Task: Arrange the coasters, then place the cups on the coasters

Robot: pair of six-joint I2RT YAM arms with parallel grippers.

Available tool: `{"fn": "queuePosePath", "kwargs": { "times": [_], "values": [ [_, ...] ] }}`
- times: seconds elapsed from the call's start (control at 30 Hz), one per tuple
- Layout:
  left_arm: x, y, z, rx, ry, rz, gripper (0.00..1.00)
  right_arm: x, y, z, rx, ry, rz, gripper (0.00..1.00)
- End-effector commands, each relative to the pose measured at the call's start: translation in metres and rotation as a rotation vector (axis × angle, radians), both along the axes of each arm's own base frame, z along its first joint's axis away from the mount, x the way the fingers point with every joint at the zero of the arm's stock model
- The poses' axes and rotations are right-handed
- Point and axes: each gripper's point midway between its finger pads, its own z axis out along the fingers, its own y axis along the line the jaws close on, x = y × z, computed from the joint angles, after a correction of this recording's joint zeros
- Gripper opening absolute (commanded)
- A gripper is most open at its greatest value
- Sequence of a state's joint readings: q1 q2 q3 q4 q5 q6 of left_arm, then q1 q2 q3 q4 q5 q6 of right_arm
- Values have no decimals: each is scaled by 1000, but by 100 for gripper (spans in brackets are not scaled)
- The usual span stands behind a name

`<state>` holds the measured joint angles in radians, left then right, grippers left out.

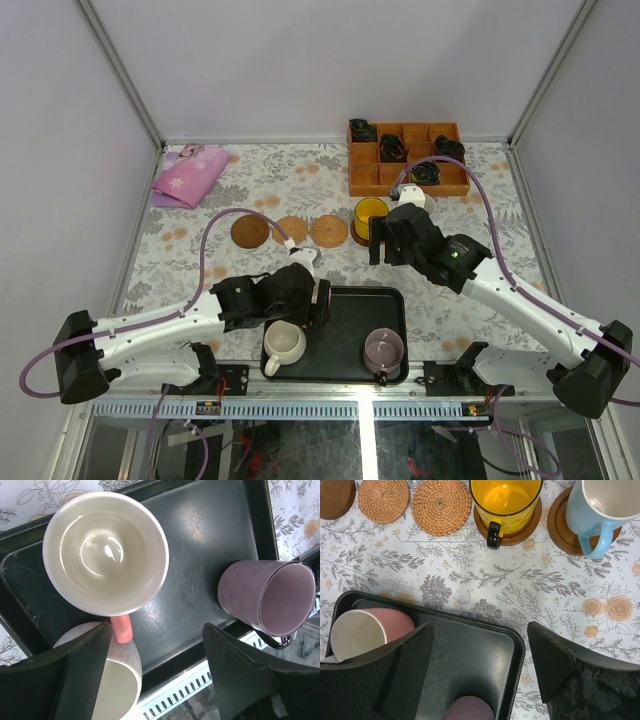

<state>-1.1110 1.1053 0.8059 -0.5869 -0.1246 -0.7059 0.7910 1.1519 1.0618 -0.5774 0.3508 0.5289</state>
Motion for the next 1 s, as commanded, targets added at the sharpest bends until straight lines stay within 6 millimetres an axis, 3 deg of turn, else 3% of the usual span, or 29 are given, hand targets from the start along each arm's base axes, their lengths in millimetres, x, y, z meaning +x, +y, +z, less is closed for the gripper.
{"fn": "queuePosePath", "kwargs": {
  "times": [0.0, 0.47, 0.57, 0.73, 0.9, 0.97],
  "values": [
    [10, 7, -3, 16, -29, 108, 70, 1, -2, 9, 7, -36, 3, 82],
    [5, 21, -30, 75, -27, 169, 61, -1, 3, 4, 9, -17, 31, 83],
    [8, 26, -33, 92, -43, 191, 55, -2, 3, 0, 10, -7, 31, 83],
    [13, 32, -36, 100, -69, 226, 36, -4, 3, -3, 4, 4, 36, 83],
    [14, 33, -44, 131, -70, 224, 33, -6, 3, -7, 2, 14, 38, 83],
    [14, 33, -47, 141, -66, 227, 27, -7, 3, -9, -1, 20, 41, 83]
  ]
}}
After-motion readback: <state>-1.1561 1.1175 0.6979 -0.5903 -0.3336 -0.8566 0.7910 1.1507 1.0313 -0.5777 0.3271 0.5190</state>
